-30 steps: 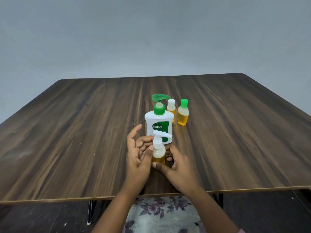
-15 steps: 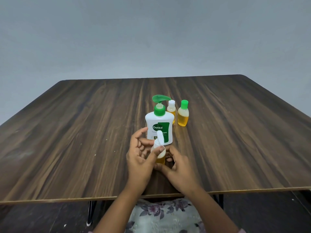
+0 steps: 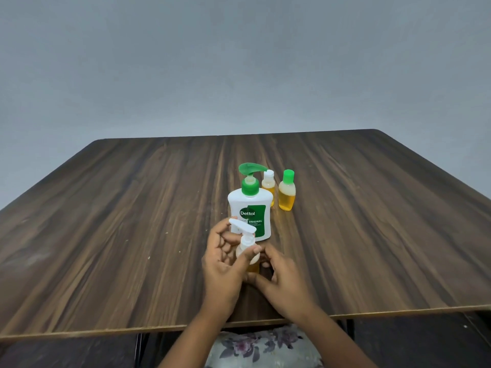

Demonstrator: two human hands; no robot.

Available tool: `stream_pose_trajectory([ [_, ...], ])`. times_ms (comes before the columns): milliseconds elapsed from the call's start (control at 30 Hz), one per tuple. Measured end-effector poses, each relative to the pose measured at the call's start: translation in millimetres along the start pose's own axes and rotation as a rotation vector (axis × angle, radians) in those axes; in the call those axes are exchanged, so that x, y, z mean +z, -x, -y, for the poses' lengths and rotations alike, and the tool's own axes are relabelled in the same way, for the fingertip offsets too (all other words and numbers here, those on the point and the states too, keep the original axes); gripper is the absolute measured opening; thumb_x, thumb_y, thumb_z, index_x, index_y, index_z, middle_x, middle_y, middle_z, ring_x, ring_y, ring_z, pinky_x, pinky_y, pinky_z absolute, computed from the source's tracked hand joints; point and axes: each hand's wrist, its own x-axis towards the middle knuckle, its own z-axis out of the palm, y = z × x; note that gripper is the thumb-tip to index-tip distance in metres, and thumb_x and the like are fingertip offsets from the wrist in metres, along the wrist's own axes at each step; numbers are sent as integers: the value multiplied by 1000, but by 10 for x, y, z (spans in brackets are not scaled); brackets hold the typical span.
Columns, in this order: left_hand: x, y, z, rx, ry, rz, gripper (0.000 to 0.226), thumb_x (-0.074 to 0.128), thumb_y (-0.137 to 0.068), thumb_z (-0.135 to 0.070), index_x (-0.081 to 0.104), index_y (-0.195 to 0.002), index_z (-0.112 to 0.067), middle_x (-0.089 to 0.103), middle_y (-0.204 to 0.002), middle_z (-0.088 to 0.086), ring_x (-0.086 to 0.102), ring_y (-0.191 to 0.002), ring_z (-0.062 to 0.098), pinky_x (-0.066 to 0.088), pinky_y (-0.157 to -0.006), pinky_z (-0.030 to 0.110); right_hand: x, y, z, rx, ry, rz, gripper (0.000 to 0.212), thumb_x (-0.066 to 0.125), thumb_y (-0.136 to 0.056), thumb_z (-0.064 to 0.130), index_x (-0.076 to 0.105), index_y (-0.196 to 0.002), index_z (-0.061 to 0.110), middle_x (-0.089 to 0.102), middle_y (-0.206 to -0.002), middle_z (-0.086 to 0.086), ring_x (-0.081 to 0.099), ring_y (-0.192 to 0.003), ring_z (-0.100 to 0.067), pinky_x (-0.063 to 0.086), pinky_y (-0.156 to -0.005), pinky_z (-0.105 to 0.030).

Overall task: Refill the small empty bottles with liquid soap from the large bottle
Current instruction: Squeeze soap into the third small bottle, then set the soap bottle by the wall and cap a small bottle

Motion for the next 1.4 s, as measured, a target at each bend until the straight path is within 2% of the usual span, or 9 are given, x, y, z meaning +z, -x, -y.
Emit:
stream_pose_trajectory([
  [133,-114,-39,-7,7,-34,152,54,68,-78,-27,48,-129,-26,70,-98,15,67,-97,29,53,-86,35,-1,-2,-10,-4,-29,21,50,70,-76,38,55,-122,28,64,-115,12,60,-105,-5,51,-89,-32],
  [267,-239,-96,-71,-28,-63,367,67,61,-88,-37,25,-143,-26,69,-111,15,62,-112,29,48,-97,35,-21,-18,-22,-15,-23,65,54,69,-77,40,52,-127,30,62,-120,13,57,-110,-4,48,-93,-31],
  [533,-109,-88,-47,21,-73,156,83,79,-63,-25,39,-135,-33,63,-83,15,67,-81,30,55,-79,40,-27,1,-12,-34,-18,28,42,72,-76,34,57,-116,30,65,-111,13,60,-103,-6,48,-85,-24],
  [700,-274,-190,-138,-146,5,419,84,73,-73,-17,30,-142,-38,67,-99,23,65,-99,32,50,-94,39,-80,-14,-31,-10,-55,123,58,72,-76,38,51,-130,30,63,-123,13,56,-115,-5,47,-98,-35],
  [867,-328,-271,-209,-178,-49,581,78,65,-82,-16,22,-145,-30,67,-112,21,61,-112,36,48,-98,40,-152,-29,-17,2,-110,212,60,73,-82,25,46,-137,24,60,-129,14,53,-121,-2,43,-104,-29],
  [1067,-286,-123,-165,89,-213,180,63,68,-75,-30,47,-132,-14,71,-100,9,68,-97,24,52,-89,29,-213,11,-37,16,-28,-8,39,74,-78,29,56,-112,36,66,-109,11,60,-98,-1,44,-81,-13],
  [1200,-432,-180,-52,99,-271,-140,39,74,-79,-13,59,-115,-20,69,-93,8,65,-81,7,49,-76,13,-546,-105,-196,95,128,-278,31,75,-81,15,56,-105,21,57,-102,5,53,-82,0,39,-68,-5],
  [1267,-491,-252,67,22,-308,-193,43,71,-80,4,58,-111,-22,65,-100,7,64,-81,9,48,-70,9,-713,-245,-308,135,233,-354,27,73,-84,15,57,-106,15,49,-101,-1,48,-77,-3,37,-62,-10],
  [1400,-494,-404,237,-31,-437,-115,54,80,-74,-5,53,-117,-23,55,-117,6,61,-92,16,51,-70,13,-944,-603,-475,216,305,-444,24,69,-86,14,58,-105,5,49,-102,-11,48,-81,-19,32,-66,-24],
])
